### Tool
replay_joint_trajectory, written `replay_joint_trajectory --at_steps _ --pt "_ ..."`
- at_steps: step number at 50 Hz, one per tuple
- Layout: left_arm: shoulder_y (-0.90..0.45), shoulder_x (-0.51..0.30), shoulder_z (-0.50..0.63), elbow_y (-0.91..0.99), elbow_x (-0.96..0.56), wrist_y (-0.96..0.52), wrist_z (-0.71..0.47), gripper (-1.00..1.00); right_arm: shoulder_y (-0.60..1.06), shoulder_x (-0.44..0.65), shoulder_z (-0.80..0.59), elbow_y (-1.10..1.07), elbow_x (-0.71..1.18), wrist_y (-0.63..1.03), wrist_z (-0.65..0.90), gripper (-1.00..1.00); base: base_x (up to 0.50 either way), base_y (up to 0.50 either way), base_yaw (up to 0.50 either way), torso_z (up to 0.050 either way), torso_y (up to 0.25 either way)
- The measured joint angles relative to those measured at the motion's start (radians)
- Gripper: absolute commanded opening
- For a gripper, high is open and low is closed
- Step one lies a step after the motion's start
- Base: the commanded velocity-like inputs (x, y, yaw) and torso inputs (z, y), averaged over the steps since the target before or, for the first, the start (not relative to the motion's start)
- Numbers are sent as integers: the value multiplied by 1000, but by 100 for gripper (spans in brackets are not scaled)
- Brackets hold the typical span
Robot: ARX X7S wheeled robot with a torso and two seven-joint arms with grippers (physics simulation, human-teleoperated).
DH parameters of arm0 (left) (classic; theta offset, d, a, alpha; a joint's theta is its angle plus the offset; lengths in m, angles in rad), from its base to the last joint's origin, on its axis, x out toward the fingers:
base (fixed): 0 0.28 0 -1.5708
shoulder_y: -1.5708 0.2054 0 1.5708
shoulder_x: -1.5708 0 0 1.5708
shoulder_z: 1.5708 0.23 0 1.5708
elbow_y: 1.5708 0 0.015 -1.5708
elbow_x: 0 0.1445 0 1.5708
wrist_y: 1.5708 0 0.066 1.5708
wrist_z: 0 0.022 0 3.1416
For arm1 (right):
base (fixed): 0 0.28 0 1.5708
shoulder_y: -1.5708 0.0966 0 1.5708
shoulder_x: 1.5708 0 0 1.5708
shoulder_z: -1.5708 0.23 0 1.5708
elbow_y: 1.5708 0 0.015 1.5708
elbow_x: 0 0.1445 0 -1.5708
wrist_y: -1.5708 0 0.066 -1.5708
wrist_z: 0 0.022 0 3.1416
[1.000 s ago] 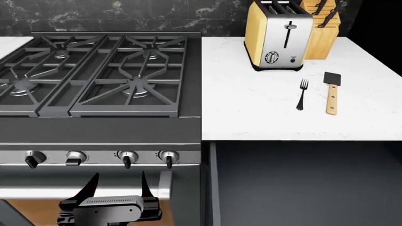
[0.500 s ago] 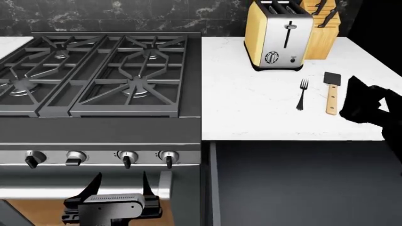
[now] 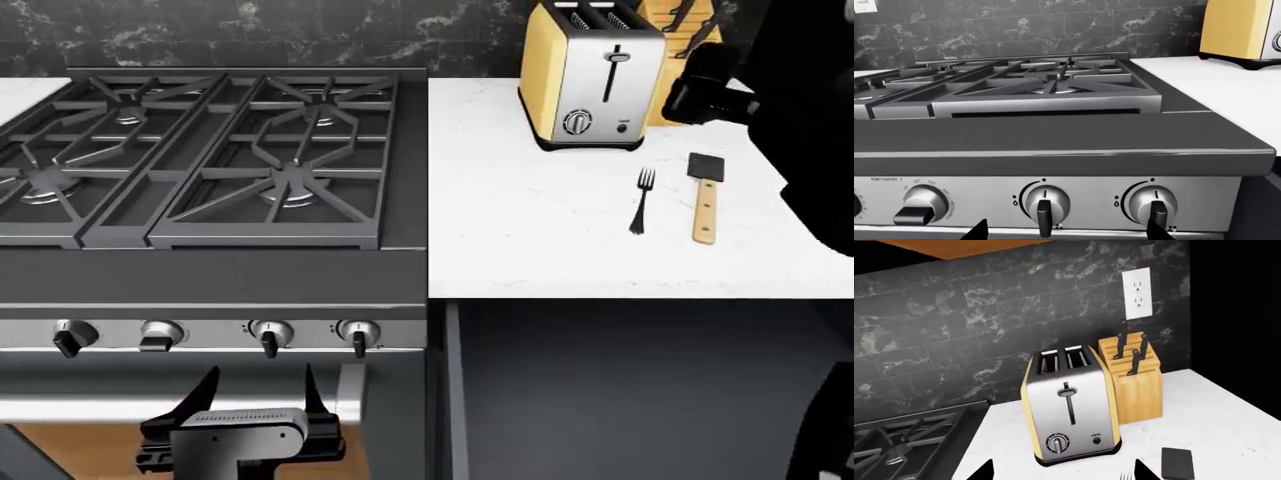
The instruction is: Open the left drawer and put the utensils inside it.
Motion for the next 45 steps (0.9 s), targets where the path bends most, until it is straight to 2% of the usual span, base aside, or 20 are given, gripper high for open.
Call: replay_joint_trajectory --at_steps 25,45 --pt "-10 15 2 -64 -6 35 32 100 264 -88 -304 571 -253 -279 -41 100 0 0 0 8 0" --pt "-18 27 2 -110 -8 55 47 100 447 -157 -390 1135 -384 -590 -37 100 0 0 0 0 0"
